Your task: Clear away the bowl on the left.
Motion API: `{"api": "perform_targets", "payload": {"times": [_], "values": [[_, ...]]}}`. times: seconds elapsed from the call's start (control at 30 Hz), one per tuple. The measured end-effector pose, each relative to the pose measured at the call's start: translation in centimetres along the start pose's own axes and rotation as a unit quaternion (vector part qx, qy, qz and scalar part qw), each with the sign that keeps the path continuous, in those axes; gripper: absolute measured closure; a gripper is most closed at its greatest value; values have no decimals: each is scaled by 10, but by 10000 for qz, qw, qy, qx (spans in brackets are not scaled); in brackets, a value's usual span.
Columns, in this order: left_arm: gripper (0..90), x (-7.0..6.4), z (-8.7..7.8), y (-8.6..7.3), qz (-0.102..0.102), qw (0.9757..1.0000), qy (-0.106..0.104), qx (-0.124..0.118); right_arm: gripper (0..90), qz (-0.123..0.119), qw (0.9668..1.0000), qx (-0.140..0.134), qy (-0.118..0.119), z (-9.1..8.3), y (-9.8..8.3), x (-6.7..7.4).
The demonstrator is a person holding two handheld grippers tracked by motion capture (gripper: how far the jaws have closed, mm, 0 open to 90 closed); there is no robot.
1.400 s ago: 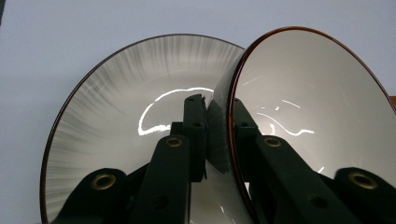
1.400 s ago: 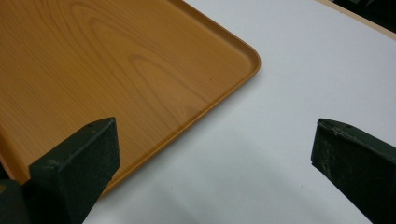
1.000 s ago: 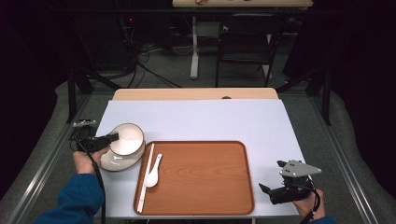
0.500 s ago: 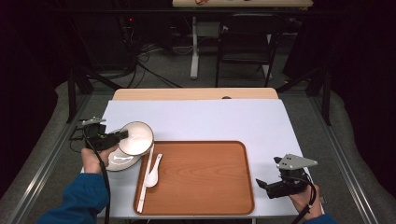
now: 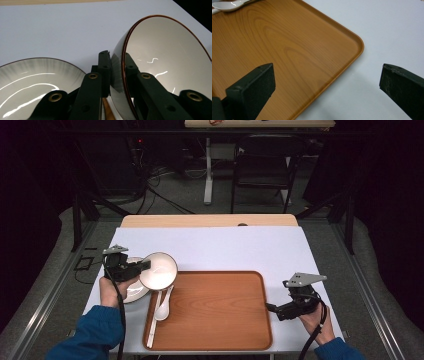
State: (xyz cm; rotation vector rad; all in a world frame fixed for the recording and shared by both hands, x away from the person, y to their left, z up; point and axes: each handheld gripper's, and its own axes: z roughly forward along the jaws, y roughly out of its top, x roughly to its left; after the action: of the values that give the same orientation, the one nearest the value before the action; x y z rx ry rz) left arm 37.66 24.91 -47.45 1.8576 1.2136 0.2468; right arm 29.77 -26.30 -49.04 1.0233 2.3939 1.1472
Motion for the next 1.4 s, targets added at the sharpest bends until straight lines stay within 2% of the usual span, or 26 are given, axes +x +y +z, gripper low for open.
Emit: {"api": "perform_targets", "payload": {"times": [0.17, 0.57, 0.7, 0.8, 1.0, 1.17, 1.4], "values": [[814, -12, 10, 2, 171, 9998, -110, 82, 0, 63, 9998, 45, 179, 8, 7, -2], [814, -37, 30, 4, 470, 9984, -293, 125, 0, -67, 9992, 103, 379, 31, 33, -1], [814, -45, 37, 5, 594, 9976, -329, 161, 0, -100, 9988, 126, 470, 41, 43, 0], [814, -52, 44, 4, 662, 9967, -398, 229, 0, -38, 9983, 148, 554, 48, 49, 0], [814, -65, 57, 3, 890, 9948, -366, 339, 0, 39, 9973, 83, 727, 60, 61, 0], [814, -73, 65, 3, 938, 9945, -314, 332, 0, -15, 9961, 34, 883, 69, 73, 8], [813, -91, 76, 1, 1199, 9917, -267, 380, 63, -224, 9942, 34, 1050, 89, 94, 30]]}}
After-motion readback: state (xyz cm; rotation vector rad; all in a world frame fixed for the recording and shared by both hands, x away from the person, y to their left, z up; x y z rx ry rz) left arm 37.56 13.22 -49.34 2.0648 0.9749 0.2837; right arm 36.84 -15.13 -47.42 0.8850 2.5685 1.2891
